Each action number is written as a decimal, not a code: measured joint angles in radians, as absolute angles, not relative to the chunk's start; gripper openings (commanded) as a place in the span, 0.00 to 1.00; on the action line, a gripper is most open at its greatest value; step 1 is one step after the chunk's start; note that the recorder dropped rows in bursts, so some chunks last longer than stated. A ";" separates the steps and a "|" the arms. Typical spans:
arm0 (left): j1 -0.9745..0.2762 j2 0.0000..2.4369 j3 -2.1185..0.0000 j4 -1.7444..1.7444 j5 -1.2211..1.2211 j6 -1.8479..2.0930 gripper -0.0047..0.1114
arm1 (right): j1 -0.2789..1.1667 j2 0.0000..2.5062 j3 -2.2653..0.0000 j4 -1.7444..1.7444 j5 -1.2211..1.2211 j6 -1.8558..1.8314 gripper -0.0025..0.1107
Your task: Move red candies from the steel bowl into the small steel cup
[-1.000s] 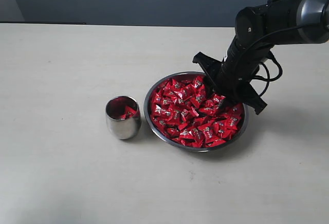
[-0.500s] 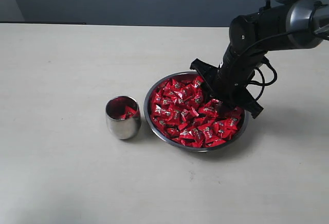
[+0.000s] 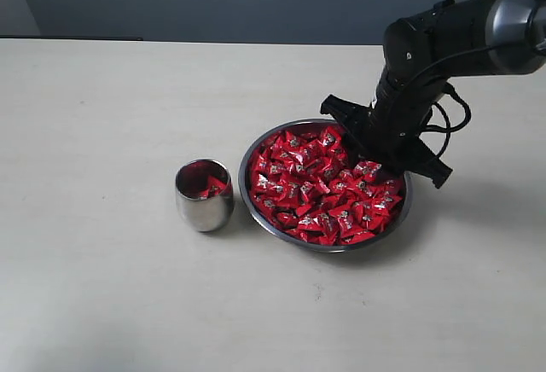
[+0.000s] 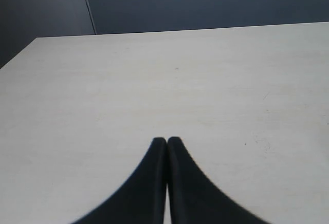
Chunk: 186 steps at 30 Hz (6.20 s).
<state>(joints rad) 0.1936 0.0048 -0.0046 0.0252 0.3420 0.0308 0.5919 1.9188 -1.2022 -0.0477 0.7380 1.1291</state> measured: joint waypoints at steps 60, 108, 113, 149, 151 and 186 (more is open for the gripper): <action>0.194 0.005 -0.005 0.025 0.342 0.031 0.04 | 0.592 1.932 -1.218 -0.005 0.844 0.042 0.37; 0.194 0.005 -0.005 0.025 0.342 0.031 0.04 | 0.597 2.030 -1.229 -0.049 0.742 -0.097 0.37; 0.194 0.005 -0.005 0.025 0.342 0.031 0.04 | 0.597 2.030 -1.229 -0.049 0.742 -0.099 0.31; 0.194 0.005 -0.005 0.025 0.342 0.031 0.04 | 0.599 2.022 -1.458 0.058 0.966 -0.072 0.01; 0.194 0.005 -0.005 0.025 0.342 0.031 0.04 | 0.599 2.022 -1.458 0.146 0.958 -0.072 0.01; 0.194 0.005 -0.005 0.025 0.342 0.031 0.04 | 0.865 2.185 -1.812 0.337 0.999 -0.134 0.02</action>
<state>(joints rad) 0.1936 0.0048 -0.0046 0.0252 0.3420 0.0308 0.8646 2.1848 -1.8124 0.3366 0.9993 -0.1339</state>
